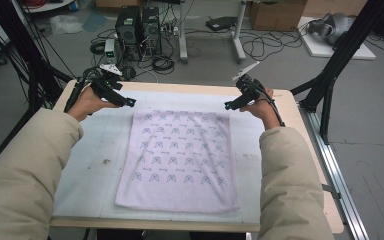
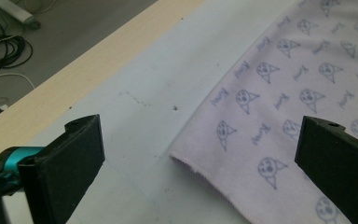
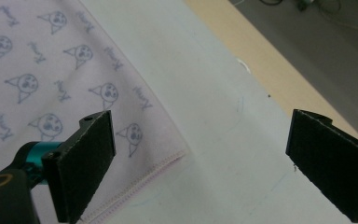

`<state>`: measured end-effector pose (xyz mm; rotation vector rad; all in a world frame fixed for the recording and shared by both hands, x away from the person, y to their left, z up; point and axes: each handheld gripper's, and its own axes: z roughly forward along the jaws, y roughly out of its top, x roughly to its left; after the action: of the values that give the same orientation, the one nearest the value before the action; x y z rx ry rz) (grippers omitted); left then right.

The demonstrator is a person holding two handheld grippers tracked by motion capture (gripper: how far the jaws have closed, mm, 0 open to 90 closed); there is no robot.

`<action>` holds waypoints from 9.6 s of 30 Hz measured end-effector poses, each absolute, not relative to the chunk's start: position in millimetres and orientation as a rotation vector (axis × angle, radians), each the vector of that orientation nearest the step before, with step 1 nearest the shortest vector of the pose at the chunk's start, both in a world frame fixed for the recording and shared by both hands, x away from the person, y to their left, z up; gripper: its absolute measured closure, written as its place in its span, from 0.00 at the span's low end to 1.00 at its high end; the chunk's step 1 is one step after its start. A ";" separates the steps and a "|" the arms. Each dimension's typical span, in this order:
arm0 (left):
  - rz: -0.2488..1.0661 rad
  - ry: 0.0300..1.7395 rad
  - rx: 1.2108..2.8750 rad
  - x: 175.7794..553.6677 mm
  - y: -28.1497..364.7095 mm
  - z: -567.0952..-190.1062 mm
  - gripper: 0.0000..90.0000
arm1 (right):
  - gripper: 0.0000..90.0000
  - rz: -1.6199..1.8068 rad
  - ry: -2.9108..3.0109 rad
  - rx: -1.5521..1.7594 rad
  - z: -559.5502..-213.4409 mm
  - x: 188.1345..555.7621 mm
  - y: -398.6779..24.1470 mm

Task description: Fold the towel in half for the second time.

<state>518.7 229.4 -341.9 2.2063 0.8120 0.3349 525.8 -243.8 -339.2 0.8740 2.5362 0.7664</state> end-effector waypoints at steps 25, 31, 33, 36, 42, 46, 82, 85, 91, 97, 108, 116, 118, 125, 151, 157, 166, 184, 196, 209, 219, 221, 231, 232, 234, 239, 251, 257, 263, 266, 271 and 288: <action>0.216 1.017 2.283 540.7 213.7 -387.0 0.18 | 0.48 0.599 2.655 0.992 -388.2 545.8 -230.4; 0.195 1.064 2.275 544.3 208.4 -394.9 0.25 | 0.55 0.549 2.695 1.011 -400.6 549.8 -228.6; 0.203 1.068 2.283 544.8 206.4 -397.0 0.28 | 0.59 0.546 2.707 1.018 -404.2 550.7 -227.1; 0.200 1.087 2.296 545.7 204.3 -400.7 0.31 | 0.68 0.531 2.730 1.030 -408.2 552.0 -225.5; 0.191 1.132 2.296 547.2 202.4 -405.6 0.38 | 0.88 0.542 2.756 1.039 -410.6 551.6 -224.3; 0.186 1.147 2.290 547.9 199.9 -408.0 0.43 | 0.94 0.548 2.753 1.010 -410.3 548.3 -223.1; 0.337 0.875 2.296 502.2 209.5 -330.4 0.95 | 0.97 0.807 2.587 0.884 -329.3 495.8 -245.2; 0.365 0.843 2.271 498.1 213.2 -321.6 0.95 | 0.97 0.828 2.545 0.859 -317.5 490.4 -245.8; 0.380 0.816 2.234 495.1 219.3 -307.8 0.95 | 0.97 0.905 2.489 0.865 -306.0 486.4 -249.8; 0.358 0.784 2.260 487.0 217.4 -307.0 0.95 | 0.97 0.924 2.507 0.845 -305.1 479.8 -253.2; 0.320 0.685 2.276 446.7 224.9 -302.3 0.95 | 0.97 1.097 2.539 0.764 -298.0 438.0 -267.4; 0.286 0.588 2.300 405.4 229.6 -307.4 0.95 | 0.97 1.148 2.604 0.651 -301.1 397.9 -272.8; 0.285 0.562 2.328 394.0 229.8 -310.8 0.95 | 0.97 1.153 2.623 0.588 -302.4 387.4 -272.9; 0.265 0.469 2.367 355.5 229.2 -321.8 0.94 | 0.97 1.182 2.707 0.478 -316.4 355.5 -274.7; 0.133 0.188 2.442 261.1 222.1 -366.5 0.95 | 0.97 1.202 2.969 0.090 -366.5 283.3 -279.0; 0.040 0.152 2.479 256.7 220.9 -381.7 0.79 | 0.82 1.118 3.059 0.098 -382.4 279.9 -274.4; 0.172 0.338 2.393 286.0 227.9 -372.1 0.40 | 0.40 1.085 2.980 0.294 -379.9 298.0 -266.2; 0.203 0.688 2.376 371.8 219.1 -395.4 0.38 | 0.52 0.942 2.798 0.773 -387.2 377.4 -253.1; 0.046 0.802 2.391 389.0 214.4 -406.6 0.56 | 0.65 0.795 2.942 0.854 -405.8 399.0 -241.1; -0.019 0.864 2.450 386.8 204.4 -410.2 0.93 | 0.94 0.688 2.990 0.836 -407.0 396.3 -231.4; 0.062 0.873 2.429 388.2 205.7 -396.7 0.95 | 0.95 0.672 2.865 0.764 -391.7 388.9 -229.7; 0.074 0.877 2.414 389.8 206.1 -393.7 0.95 | 0.95 0.668 2.845 0.750 -389.8 388.3 -227.9; 0.176 0.899 2.364 411.9 209.9 -375.0 0.95 | 0.95 0.755 2.706 0.787 -376.3 396.9 -232.3; 0.190 0.895 2.363 415.9 210.2 -373.1 0.95 | 0.95 0.759 2.687 0.789 -374.9 399.5 -232.7; 0.213 0.897 2.348 424.1 211.1 -368.6 0.95 | 0.95 0.785 2.649 0.806 -371.6 405.2 -233.0; 0.236 0.889 2.314 443.8 213.3 -360.7 0.95 | 0.95 0.848 2.555 0.862 -364.9 421.2 -235.8; 0.364 0.758 2.197 437.3 235.6 -358.0 0.49 | 0.56 1.056 2.462 0.940 -354.5 416.7 -252.6; 0.422 0.679 2.102 421.0 244.2 -348.8 0.42 | 0.48 1.171 2.392 0.943 -349.1 404.5 -262.4; 0.498 0.641 2.029 399.7 250.5 -345.5 0.26 | 0.28 1.308 2.280 0.922 -347.2 386.1 -270.6; 0.521 0.632 1.984 387.5 258.0 -345.1 0.18 | 0.17 1.349 2.223 0.916 -345.7 376.2 -275.0; 0.513 0.618 1.888 365.7 273.9 -349.5 0.02 | 0.00 1.483 2.130 0.887 -344.6 356.0 -284.8; 0.547 0.573 1.664 290.3 321.1 -383.5 0.02 | 0.01 1.610 1.891 0.755 -363.2 290.9 -308.0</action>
<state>290.3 321.1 -383.5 1.6639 0.5732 0.5471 290.9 -308.0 -363.2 0.7548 1.8909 1.6099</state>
